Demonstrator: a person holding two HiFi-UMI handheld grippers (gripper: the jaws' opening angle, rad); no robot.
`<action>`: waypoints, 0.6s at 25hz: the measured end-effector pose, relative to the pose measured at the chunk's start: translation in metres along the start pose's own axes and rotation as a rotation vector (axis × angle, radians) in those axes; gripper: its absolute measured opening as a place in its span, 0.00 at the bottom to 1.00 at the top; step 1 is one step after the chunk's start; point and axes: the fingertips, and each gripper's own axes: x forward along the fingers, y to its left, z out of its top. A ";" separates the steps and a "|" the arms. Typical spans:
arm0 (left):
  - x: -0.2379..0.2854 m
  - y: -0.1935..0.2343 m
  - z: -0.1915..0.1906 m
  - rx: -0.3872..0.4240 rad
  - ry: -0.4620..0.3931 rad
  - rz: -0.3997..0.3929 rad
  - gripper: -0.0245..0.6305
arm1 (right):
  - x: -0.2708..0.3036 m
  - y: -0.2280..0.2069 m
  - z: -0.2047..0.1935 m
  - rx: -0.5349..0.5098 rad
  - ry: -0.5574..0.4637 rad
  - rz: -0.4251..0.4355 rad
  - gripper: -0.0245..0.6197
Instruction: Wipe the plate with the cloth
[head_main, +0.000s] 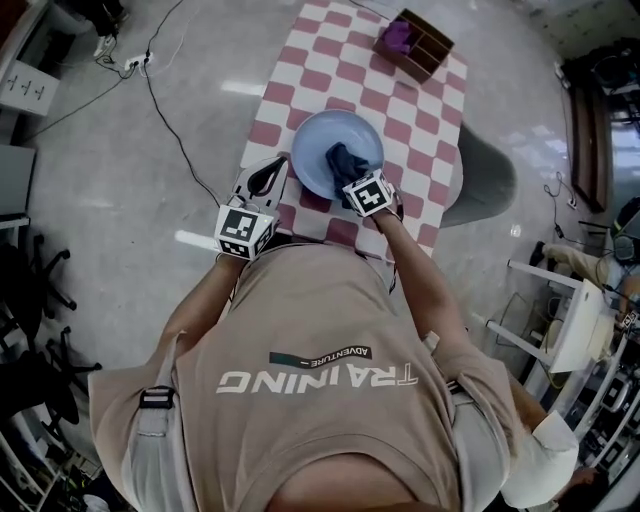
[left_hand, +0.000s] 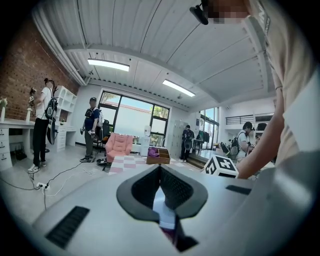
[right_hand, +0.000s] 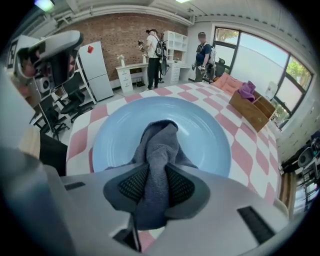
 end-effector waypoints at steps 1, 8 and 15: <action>0.000 -0.001 -0.001 -0.002 0.001 -0.001 0.06 | 0.000 0.003 0.003 -0.010 -0.009 -0.004 0.22; -0.003 0.003 0.002 -0.009 -0.024 0.018 0.06 | -0.015 0.008 0.021 -0.083 -0.056 -0.019 0.22; -0.016 0.020 -0.002 -0.041 -0.034 0.071 0.06 | -0.021 0.048 0.080 -0.309 -0.149 0.050 0.22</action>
